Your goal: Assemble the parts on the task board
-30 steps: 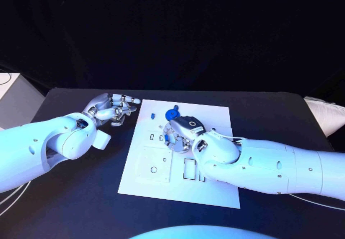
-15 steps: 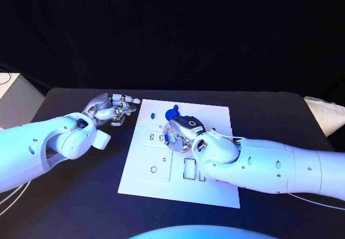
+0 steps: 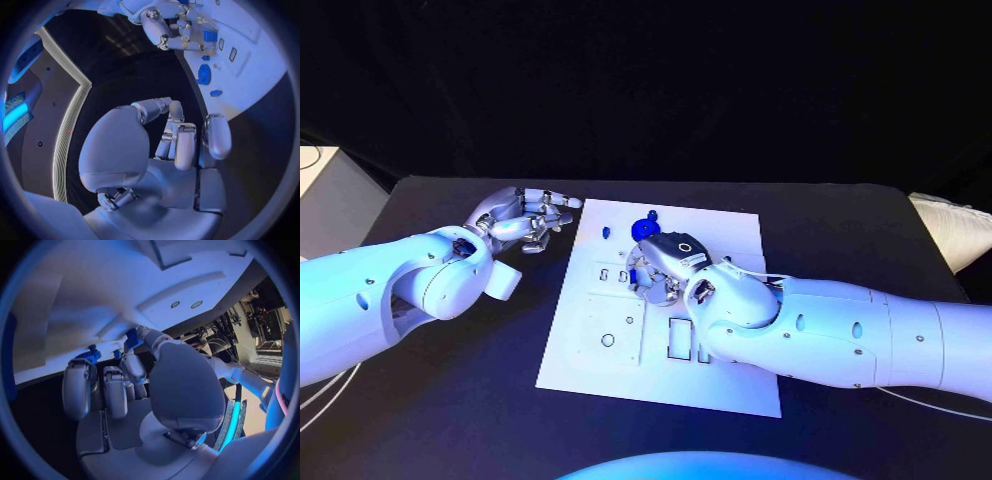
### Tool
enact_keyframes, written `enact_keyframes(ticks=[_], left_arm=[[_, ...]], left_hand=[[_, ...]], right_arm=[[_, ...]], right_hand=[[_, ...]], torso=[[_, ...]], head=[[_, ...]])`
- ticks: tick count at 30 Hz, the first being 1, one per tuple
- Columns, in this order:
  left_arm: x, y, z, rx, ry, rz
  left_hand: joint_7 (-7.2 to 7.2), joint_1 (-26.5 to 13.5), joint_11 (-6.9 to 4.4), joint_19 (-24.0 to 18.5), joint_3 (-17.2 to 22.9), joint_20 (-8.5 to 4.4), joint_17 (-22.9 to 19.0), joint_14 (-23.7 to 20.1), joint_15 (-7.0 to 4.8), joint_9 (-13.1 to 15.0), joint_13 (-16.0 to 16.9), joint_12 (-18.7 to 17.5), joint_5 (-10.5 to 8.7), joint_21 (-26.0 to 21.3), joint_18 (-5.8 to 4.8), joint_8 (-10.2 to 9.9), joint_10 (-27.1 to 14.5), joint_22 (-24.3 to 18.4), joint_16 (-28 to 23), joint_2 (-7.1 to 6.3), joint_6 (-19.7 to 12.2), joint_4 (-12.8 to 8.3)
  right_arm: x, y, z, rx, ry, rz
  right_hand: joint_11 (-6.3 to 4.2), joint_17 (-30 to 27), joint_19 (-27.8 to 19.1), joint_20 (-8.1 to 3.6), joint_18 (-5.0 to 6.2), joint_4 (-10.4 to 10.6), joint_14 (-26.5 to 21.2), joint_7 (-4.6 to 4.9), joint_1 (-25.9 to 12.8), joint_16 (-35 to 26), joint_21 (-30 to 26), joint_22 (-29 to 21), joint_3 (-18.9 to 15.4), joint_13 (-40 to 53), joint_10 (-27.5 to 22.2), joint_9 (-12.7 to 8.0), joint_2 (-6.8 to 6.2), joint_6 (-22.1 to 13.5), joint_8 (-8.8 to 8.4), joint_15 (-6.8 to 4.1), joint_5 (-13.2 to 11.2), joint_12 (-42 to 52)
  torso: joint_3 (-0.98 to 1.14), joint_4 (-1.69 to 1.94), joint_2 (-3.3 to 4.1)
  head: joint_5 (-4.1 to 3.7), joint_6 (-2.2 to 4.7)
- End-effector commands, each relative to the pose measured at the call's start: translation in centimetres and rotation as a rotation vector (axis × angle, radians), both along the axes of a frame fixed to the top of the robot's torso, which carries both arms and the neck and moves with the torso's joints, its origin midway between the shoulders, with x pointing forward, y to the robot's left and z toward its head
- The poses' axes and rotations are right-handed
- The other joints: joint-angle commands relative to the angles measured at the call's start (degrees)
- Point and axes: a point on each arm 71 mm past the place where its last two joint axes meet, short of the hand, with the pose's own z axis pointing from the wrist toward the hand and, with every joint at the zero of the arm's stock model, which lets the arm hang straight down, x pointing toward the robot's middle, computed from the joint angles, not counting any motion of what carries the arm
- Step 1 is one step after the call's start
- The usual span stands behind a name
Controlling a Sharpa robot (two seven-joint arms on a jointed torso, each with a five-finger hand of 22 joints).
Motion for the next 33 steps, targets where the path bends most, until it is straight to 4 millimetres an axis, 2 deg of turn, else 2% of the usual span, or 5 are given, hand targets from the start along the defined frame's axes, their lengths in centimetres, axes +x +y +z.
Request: enact_keyframes(ticks=[1, 20, 24, 28, 33], left_arm=[[-0.05, -0.23, 0.1, -0.004, -0.001, -0.02], [-0.06, -0.18, 0.1, -0.003, 0.0, -0.02], [-0.05, -0.17, 0.09, -0.003, 0.0, -0.02], [-0.06, -0.17, 0.08, -0.003, 0.001, -0.021], [-0.06, -0.17, 0.08, -0.003, 0.002, -0.022]], left_hand=[[0.39, -0.2, 0.39, 0.1, -0.3, 0.3, 6.6, 2.7, 0.26, 0.1, -0.1, -0.2, -0.2, -0.1, -0.62, 0.0, 0.1, 0.1, 0.1, 0.33, 0.1, 0.1], [0.39, -0.2, 0.39, 0.1, -0.3, 0.3, 6.6, 2.7, 0.26, 0.1, -0.1, -0.2, -0.2, -0.1, -0.62, 0.0, 0.1, 0.1, 0.1, 0.33, 0.1, 0.1], [0.44, -0.2, 0.45, 0.1, -0.5, 0.35, 6.6, 2.7, 0.32, 0.1, -0.1, -0.2, -0.21, -0.1, -0.62, 0.0, 0.1, 0.1, 0.1, 0.4, 0.2, 0.1], [0.44, -0.2, 0.45, 0.1, -0.5, 0.35, 6.6, 2.7, 0.32, 0.1, -0.1, -0.2, -0.21, -0.1, -0.62, 0.0, 0.1, 0.1, 0.1, 0.4, 0.2, 0.1], [0.44, -0.2, 0.45, 0.1, -0.5, 0.35, 6.6, 2.7, 0.32, 0.1, -0.1, -0.2, -0.21, -0.1, -0.62, 0.0, 0.1, 0.1, 0.1, 0.4, 0.2, 0.1]], right_arm=[[-0.04, 0.1, -0.01, -0.006, -0.002, 0.004], [0.0, 0.07, 0.06, 0.004, -0.01, 0.001], [0.0, 0.05, 0.09, 0.008, -0.013, 0.002], [0.02, 0.03, 0.13, 0.015, -0.017, 0.003], [0.03, 0.02, 0.18, 0.022, -0.021, 0.003]], right_hand=[[-0.11, 12.9, 1.2, -0.59, -0.49, 0.0, 5.4, 0.03, -0.7, 0.0, -0.1, 9.1, -0.4, 0.1, 0.4, 0.1, 0.09, 0.2, 0.17, -0.44, -0.3, 0.2], [0.04, 12.8, 1.1, -0.53, -0.41, 0.7, 5.4, 0.22, -1.1, 0.0, -0.6, 8.9, -1.3, 0.0, 0.3, -0.1, -0.23, -0.5, -0.25, -0.34, -1.0, 0.0], [0.27, 12.8, 0.9, -0.37, -0.35, 1.3, 5.3, 0.46, -1.1, -0.1, -0.9, 8.8, -2.4, -0.1, 0.1, -0.3, -0.36, -1.5, -0.8, -0.14, -2.6, -0.3], [0.67, 12.7, 0.7, -0.08, -0.21, 2.7, 5.3, 0.86, -0.6, -0.1, -1.8, 8.6, -5.3, -0.5, -0.4, -0.8, -0.28, -3.2, -1.86, 0.2, -5.8, -1.0], [0.87, 12.6, 0.6, 0.12, -0.14, 3.9, 5.3, 1.08, 0.6, -0.2, -2.2, 8.4, -8.1, -0.8, -0.7, -1.1, 0.31, -3.8, -2.36, 0.4, -6.6, -1.6]], torso=[[-0.01, 0.0, 0.01], [-0.02, 0.0, 0.01], [0.0, -0.01, -0.01], [0.0, -0.01, 0.0], [0.01, 0.0, -0.02]], head=[[-0.02, -0.01], [-0.08, -0.11], [-0.1, -0.11], [-0.1, -0.11], [-0.13, -0.11]])
